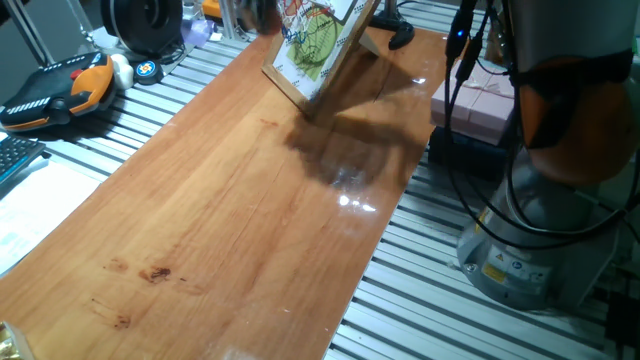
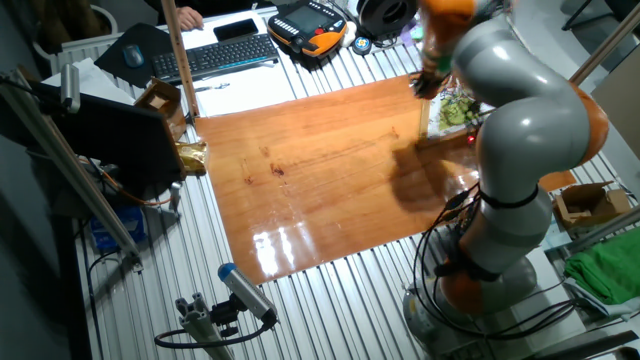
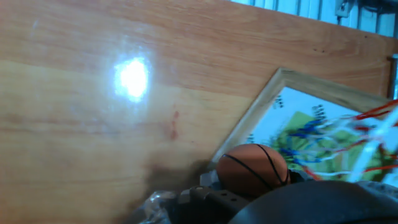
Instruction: Grab a basketball, release it and shoot it into the basket
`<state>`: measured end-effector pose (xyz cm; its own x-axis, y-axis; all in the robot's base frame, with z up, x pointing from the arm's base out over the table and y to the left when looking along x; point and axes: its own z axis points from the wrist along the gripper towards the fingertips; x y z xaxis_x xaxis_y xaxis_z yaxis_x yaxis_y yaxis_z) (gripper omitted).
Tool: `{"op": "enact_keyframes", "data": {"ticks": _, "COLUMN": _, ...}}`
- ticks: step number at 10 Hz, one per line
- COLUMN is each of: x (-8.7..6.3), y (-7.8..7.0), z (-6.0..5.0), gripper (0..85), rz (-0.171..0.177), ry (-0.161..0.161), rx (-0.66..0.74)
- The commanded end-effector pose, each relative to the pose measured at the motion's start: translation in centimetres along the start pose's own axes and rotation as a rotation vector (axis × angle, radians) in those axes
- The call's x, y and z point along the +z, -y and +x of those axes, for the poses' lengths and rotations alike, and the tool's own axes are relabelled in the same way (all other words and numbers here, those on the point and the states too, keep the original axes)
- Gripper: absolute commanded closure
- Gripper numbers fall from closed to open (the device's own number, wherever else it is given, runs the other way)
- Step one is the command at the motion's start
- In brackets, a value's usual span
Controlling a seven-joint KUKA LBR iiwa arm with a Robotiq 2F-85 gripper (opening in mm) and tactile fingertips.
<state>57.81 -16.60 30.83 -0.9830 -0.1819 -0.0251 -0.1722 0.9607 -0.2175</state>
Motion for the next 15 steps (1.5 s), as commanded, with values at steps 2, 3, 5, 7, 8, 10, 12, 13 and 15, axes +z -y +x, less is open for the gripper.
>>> {"op": "enact_keyframes", "data": {"ticks": 2, "x": -1.8, "y": 2.8, "z": 0.3, "gripper": 84.3, "rz": 0.022, "ry": 0.001, "rx": -0.029}}
{"op": "enact_keyframes", "data": {"ticks": 3, "x": -1.9, "y": 3.7, "z": 0.5, "gripper": 84.3, "rz": 0.036, "ry": 0.002, "rx": -0.038}}
{"op": "enact_keyframes", "data": {"ticks": 5, "x": -1.4, "y": 4.8, "z": 0.7, "gripper": 84.3, "rz": 0.068, "ry": 0.021, "rx": -0.052}}
{"op": "enact_keyframes", "data": {"ticks": 7, "x": -0.8, "y": 6.0, "z": 1.0, "gripper": 84.3, "rz": 0.055, "ry": 0.023, "rx": -0.067}}
{"op": "enact_keyframes", "data": {"ticks": 8, "x": -0.8, "y": 6.3, "z": 1.1, "gripper": 84.3, "rz": 0.063, "ry": 0.026, "rx": -0.077}}
{"op": "enact_keyframes", "data": {"ticks": 10, "x": -0.4, "y": 7.1, "z": 1.5, "gripper": 84.3, "rz": 0.065, "ry": 0.033, "rx": -0.094}}
{"op": "enact_keyframes", "data": {"ticks": 12, "x": 0.0, "y": 7.8, "z": 1.8, "gripper": 84.3, "rz": 0.050, "ry": 0.037, "rx": -0.117}}
{"op": "enact_keyframes", "data": {"ticks": 13, "x": 0.3, "y": 8.1, "z": 2.1, "gripper": 84.3, "rz": 0.031, "ry": 0.037, "rx": -0.126}}
{"op": "enact_keyframes", "data": {"ticks": 15, "x": 0.4, "y": 8.1, "z": 2.1, "gripper": 84.3, "rz": 0.042, "ry": 0.039, "rx": -0.132}}
